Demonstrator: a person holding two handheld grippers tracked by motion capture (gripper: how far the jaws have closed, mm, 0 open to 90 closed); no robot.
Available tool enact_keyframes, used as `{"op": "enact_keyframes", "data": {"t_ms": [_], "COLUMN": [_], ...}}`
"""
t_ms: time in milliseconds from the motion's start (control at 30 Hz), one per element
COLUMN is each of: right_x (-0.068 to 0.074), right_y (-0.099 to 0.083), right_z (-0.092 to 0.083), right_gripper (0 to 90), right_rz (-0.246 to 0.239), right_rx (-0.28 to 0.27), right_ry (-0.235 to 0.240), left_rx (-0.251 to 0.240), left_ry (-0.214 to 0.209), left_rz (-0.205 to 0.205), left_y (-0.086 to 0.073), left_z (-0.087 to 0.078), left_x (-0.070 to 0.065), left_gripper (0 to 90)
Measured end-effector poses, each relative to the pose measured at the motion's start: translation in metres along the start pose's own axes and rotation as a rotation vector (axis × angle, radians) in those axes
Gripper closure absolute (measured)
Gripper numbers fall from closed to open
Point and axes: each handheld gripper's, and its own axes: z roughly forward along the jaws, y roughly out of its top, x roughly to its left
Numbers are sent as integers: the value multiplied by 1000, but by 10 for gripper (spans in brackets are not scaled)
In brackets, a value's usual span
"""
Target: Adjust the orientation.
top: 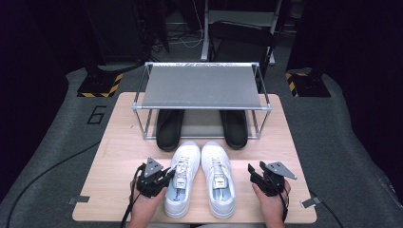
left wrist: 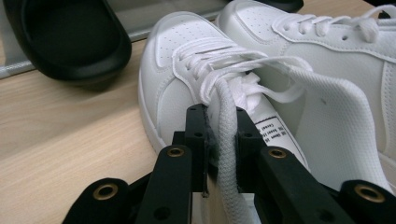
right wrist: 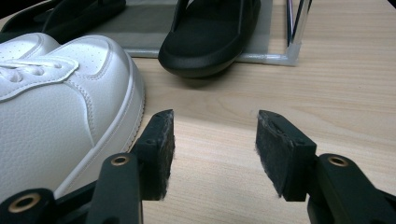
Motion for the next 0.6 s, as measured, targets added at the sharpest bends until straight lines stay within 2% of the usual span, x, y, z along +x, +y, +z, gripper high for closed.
{"op": "enact_keyframes", "data": {"t_ms": [67, 133, 233, 300, 400, 500, 600], "right_x": [0, 0, 1, 1, 0, 0, -1], "right_y": [0, 0, 0, 0, 0, -1, -1], "right_z": [0, 0, 0, 0, 0, 1, 1], "right_gripper": [468, 468, 468, 468, 468, 468, 468], "right_rz": [2, 3, 2, 5, 12, 13, 14], "right_rx": [1, 1, 4, 4, 2, 3, 4], "right_ry": [-1, -4, -1, 0, -3, -1, -2], "left_rx": [-6, -4, -2, -9, 8, 33, 33], "left_ry": [12, -3, 13, 6, -2, -12, -9], "left_rz": [6, 3, 22, 14, 22, 46, 26], "left_y": [0, 0, 2, 3, 6, 6, 3], "left_z": [0, -1, 0, 1, 0, 0, -2], "left_x": [2, 4, 8, 12, 18, 18, 16], "left_gripper": [814, 819, 828, 829, 822, 800, 744]}}
